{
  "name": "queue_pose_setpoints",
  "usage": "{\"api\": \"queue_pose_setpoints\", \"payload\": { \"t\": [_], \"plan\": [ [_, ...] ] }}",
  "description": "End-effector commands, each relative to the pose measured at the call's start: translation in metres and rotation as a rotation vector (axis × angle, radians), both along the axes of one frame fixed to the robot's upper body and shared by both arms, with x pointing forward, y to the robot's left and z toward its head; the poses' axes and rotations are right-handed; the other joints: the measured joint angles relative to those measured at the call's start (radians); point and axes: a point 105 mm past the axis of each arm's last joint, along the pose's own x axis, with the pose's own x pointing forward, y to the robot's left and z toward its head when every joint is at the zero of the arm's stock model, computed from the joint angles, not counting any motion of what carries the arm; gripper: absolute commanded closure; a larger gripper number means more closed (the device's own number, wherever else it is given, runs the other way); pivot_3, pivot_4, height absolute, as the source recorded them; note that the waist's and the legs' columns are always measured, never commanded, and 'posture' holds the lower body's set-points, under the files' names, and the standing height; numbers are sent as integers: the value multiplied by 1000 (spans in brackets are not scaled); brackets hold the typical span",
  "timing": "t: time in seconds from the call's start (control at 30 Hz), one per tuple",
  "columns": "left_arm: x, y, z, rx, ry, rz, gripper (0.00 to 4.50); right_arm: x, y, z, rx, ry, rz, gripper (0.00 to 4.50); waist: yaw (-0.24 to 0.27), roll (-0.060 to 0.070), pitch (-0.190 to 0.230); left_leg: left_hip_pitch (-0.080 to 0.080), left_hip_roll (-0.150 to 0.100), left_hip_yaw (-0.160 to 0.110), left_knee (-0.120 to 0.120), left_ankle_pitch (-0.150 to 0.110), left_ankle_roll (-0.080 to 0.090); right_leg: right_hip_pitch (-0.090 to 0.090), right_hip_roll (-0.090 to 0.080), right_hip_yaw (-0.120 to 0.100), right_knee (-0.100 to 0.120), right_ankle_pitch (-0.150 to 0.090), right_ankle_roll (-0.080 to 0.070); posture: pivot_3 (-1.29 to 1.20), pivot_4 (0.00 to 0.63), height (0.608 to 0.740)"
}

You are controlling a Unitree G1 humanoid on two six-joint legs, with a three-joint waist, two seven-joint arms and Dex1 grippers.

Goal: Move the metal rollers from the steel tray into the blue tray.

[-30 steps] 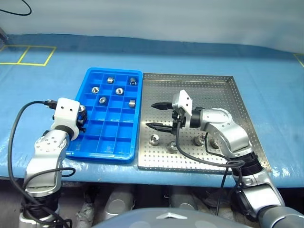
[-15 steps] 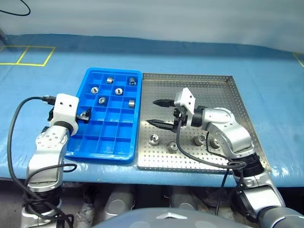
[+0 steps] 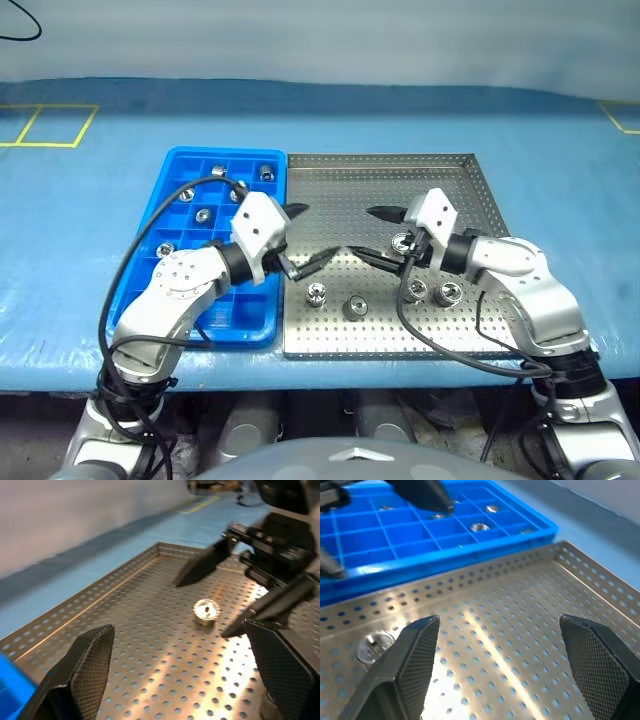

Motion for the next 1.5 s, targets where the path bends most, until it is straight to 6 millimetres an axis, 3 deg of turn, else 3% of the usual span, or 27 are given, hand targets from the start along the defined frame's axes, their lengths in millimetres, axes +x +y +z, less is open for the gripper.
{"api": "queue_pose_setpoints", "payload": {
  "t": [0.03, 0.27, 0.57, 0.7, 0.93, 1.17, 1.43, 1.5],
  "plan": [
    [-7, -10, -9, 89, -28, -120, 17, -3, -14, 18, -18, -75, -71, 485, -13, 0, 0, 0, 0, 1, 0, 0, 1, 0, 0, 1, 0, 0, 0, -197, 150, 740],
    [-6, -22, -32, 207, -22, -225, 17, -14, -20, 18, -17, -69, -114, 485, -51, 0, 0, 2, 0, 6, 1, -4, 8, 0, 2, 6, 0, 2, 4, -248, 150, 740],
    [0, -32, -55, 280, -10, -243, 17, -29, -11, 11, -6, -4, -45, 485, -66, 0, 0, 2, 0, 12, 2, -6, 12, 0, 2, 12, -1, 3, 7, -251, 150, 740],
    [3, -36, -60, 282, 1, -237, 17, -40, -3, -2, -11, 80, 15, 485, -65, 0, 0, 2, 0, 12, 2, -6, 13, -1, 1, 12, -1, 3, 7, -244, 150, 740],
    [5, -42, -62, 278, 0, -238, 17, -59, -11, -30, -109, 210, 49, 485, -63, 0, 0, 2, 0, 13, 3, -7, 14, 0, 1, 12, -2, 4, 9, -248, 150, 740],
    [4, -49, -67, 276, 21, -259, 17, -60, -5, -30, -85, 203, 60, 485, -65, 0, 0, 2, 0, 14, 4, -7, 14, 0, 1, 13, -2, 2, 14, -259, 150, 740],
    [3, -44, -83, 335, 56, -269, 17, -57, -5, -27, -74, 176, 52, 485, -65, 0, 0, 2, 0, 14, 4, -7, 15, 0, 1, 13, -2, 4, 16, -261, 150, 740],
    [3, -43, -85, 338, 60, -266, 384, -56, -5, -26, -71, 170, 51, 485, -65, 0, 0, 2, 0, 14, 4, -7, 15, 0, 1, 13, -2, 4, 16, -261, 150, 740]
  ]
}}
